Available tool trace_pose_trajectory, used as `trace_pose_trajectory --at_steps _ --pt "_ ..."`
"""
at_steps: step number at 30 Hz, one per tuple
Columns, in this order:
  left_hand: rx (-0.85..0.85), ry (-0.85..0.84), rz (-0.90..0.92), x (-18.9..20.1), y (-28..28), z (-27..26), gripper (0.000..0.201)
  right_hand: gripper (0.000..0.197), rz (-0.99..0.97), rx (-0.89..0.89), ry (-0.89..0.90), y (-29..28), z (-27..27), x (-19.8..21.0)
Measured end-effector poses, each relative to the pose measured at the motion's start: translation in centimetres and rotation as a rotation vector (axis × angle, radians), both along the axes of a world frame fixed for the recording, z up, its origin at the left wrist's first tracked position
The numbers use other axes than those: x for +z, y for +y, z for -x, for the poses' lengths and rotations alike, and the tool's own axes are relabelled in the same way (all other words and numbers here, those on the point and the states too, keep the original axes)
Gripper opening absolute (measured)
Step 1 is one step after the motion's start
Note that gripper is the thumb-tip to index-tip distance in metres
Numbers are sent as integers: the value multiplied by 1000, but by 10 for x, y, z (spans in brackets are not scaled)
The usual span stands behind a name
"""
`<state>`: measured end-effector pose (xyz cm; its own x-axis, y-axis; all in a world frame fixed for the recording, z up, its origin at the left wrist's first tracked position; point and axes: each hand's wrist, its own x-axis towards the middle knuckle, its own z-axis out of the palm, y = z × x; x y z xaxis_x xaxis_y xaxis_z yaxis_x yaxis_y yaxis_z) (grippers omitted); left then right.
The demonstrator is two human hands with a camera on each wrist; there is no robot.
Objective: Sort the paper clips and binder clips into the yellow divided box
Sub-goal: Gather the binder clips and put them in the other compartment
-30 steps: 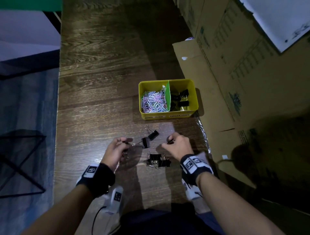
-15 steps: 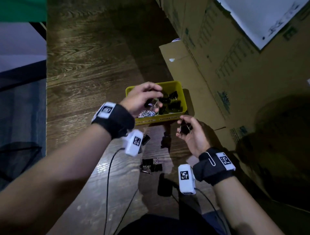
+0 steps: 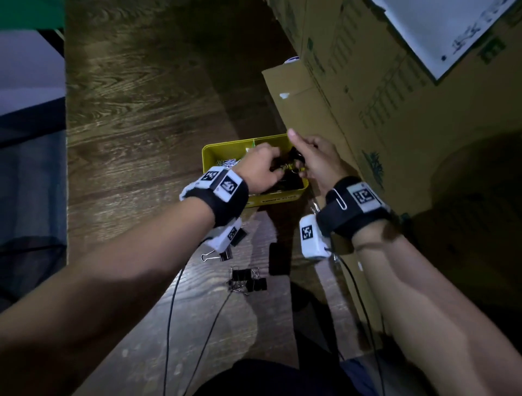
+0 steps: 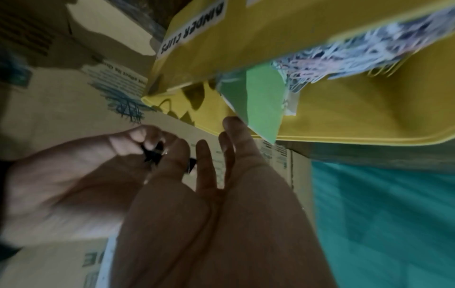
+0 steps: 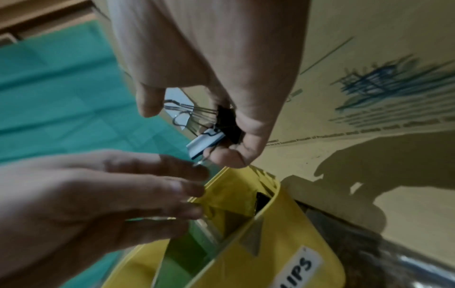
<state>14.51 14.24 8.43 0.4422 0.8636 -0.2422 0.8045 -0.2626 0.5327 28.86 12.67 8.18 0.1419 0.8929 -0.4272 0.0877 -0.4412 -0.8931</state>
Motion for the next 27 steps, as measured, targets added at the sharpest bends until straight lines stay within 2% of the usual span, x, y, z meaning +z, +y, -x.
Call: trace_pose_trajectory --at_steps 4,6,8,10,14,15,17,20,23,25,27 --pt "214 -215 -74 -2 -23 43 15 48 14 166 -337 20 19 -8" --pt "268 -229 -25 -7 -39 66 12 53 34 320 -505 22 27 -12" --pt "265 -181 33 -15 -56 88 11 62 56 480 -586 20 33 -14" --pt "263 -144 74 -25 -72 109 11 61 26 523 -578 15 38 -16" --pt "238 -46 170 -49 -103 134 11 20 -335 432 -589 -12 56 -5" --pt "210 -24 168 -55 -109 136 15 13 -381 469 -525 -22 62 -2" --pt "107 4 135 -68 -121 136 32 8 -392 663 -427 -44 76 -5" --pt "-44 69 136 -85 -135 132 50 16 -414 991 -583 -68 91 -39" --pt "-94 208 133 -93 -147 128 50 50 -270 1237 -830 -88 95 -72" --pt "-74 191 92 -95 -153 127 45 56 -238 1259 -946 -97 92 -84" --pt "-26 168 65 -97 -156 129 38 41 -225 1190 -979 -102 90 -89"
